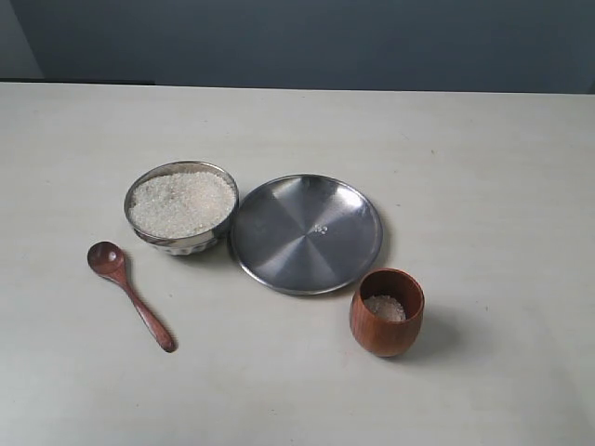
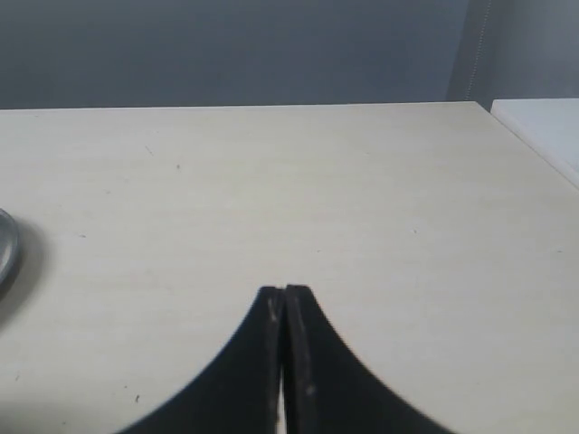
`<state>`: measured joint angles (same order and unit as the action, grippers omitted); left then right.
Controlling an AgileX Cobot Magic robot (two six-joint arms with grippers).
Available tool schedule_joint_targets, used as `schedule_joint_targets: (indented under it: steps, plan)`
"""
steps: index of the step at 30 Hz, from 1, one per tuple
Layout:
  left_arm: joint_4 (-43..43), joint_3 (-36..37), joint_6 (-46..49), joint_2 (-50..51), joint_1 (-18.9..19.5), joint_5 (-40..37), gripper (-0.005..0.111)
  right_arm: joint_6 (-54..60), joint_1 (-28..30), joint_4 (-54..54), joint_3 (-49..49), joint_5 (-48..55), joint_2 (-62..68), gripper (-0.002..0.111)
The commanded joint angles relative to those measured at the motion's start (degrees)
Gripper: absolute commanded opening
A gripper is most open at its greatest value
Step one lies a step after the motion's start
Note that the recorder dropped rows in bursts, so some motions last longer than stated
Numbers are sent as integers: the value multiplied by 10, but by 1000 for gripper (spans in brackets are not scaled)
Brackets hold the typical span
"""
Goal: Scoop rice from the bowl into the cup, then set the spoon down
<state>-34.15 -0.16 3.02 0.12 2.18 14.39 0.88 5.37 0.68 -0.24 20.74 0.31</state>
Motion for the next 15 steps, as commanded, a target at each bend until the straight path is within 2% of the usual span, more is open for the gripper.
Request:
schedule_joint_targets:
  steps: [1,5,9,12,15]
  plan:
    - [-5,2,-18,-1,1,2,0,4,3,0,2,-2,-3,0]
    - [-1,-11,-59,-1,1,-36,0,4,3,0,2,-2,-3,0]
    - [33,-84,-58,-1,1,-225,0,4,3,0,2,-2,-3,0]
    - [31,-133,-58,6,1,-313,0,4,3,0,2,-2,-3,0]
    - [19,-177,-58,48,1,-364,0,4,3,0,2,-2,-3,0]
